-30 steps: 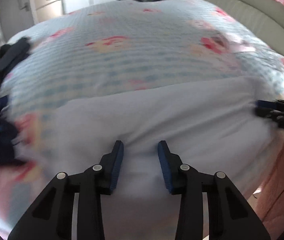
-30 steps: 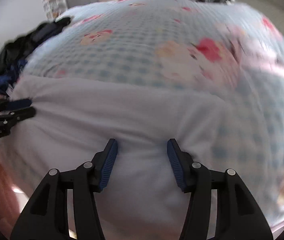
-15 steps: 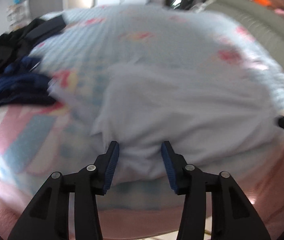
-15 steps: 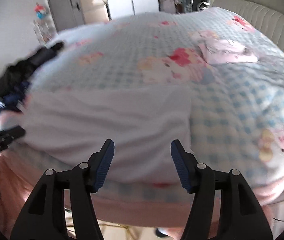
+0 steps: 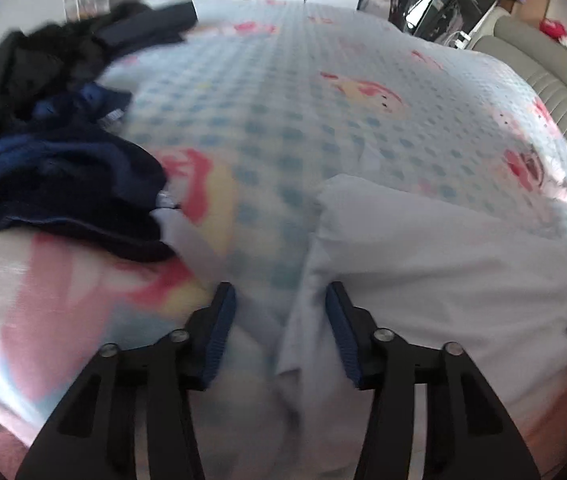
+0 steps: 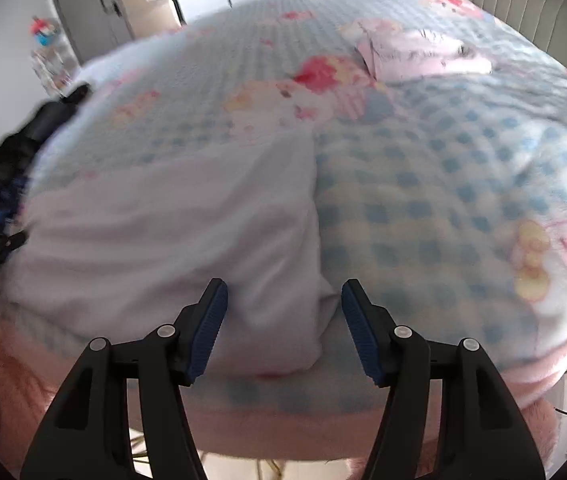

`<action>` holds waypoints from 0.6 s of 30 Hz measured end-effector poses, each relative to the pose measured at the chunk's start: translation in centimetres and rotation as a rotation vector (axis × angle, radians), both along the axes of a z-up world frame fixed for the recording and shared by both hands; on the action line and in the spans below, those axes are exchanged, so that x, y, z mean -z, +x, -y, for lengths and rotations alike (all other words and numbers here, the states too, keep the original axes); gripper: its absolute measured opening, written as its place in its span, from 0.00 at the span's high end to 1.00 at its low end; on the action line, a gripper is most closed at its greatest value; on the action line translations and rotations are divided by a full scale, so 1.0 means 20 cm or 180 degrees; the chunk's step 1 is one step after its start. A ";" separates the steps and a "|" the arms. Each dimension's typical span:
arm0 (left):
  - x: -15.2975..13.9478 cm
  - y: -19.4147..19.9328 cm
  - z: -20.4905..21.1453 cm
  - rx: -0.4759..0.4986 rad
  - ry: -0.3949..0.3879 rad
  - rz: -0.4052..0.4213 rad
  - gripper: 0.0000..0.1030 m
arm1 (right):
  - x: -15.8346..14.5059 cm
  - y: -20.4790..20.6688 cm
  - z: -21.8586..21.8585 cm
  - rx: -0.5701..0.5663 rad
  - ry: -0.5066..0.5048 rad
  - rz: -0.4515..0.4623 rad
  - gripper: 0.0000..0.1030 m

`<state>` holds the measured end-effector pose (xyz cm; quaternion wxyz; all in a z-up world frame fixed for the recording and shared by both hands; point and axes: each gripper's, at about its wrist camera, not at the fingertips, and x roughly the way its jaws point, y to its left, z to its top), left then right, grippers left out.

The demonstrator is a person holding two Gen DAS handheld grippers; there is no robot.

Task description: Fold clothes

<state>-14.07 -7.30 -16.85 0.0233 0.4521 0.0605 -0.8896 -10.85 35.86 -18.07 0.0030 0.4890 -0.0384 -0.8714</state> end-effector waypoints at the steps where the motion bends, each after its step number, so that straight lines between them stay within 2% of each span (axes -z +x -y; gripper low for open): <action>1: -0.02 0.02 -0.01 -0.0001 -0.0230 -0.0078 0.54 | 0.00 -0.01 -0.02 0.0054 0.0064 0.0027 0.41; 3: -0.07 0.06 -0.05 -0.0083 -0.0941 -0.0235 0.54 | -0.03 0.01 -0.11 0.0149 -0.0019 -0.0013 0.40; 4: -0.10 0.07 -0.03 -0.0106 -0.1074 -0.0289 0.55 | -0.05 0.02 -0.15 0.0207 -0.0030 -0.0019 0.40; 6: -0.18 0.09 0.03 -0.0064 -0.0464 -0.0428 0.54 | -0.10 0.05 -0.19 0.0230 -0.0003 -0.0062 0.39; 8: -0.22 0.13 0.02 0.0064 0.0107 -0.0527 0.54 | -0.13 0.08 -0.17 0.0087 -0.0066 -0.0126 0.39; 10: -0.22 0.18 -0.09 0.0364 0.0553 -0.0573 0.54 | -0.11 0.11 -0.10 -0.0070 -0.0099 -0.0142 0.39; 11: -0.20 0.20 -0.13 0.0458 0.0636 -0.0549 0.54 | -0.10 0.13 -0.06 -0.0142 -0.0106 -0.0143 0.39; 13: -0.11 0.20 -0.24 0.0644 0.0618 -0.0348 0.54 | -0.03 0.12 -0.01 -0.0155 0.0025 -0.0060 0.41; 14: -0.07 0.20 -0.26 0.0646 0.0443 -0.0246 0.54 | 0.02 0.12 0.02 -0.0147 0.0106 -0.0010 0.41; 17: 0.01 0.20 -0.24 0.0541 0.0057 -0.0076 0.53 | 0.04 0.14 -0.04 0.0051 0.0134 -0.0031 0.41; 18: 0.01 0.21 -0.20 0.0447 0.0054 -0.0071 0.53 | 0.04 0.14 -0.07 0.0126 0.0110 -0.0051 0.41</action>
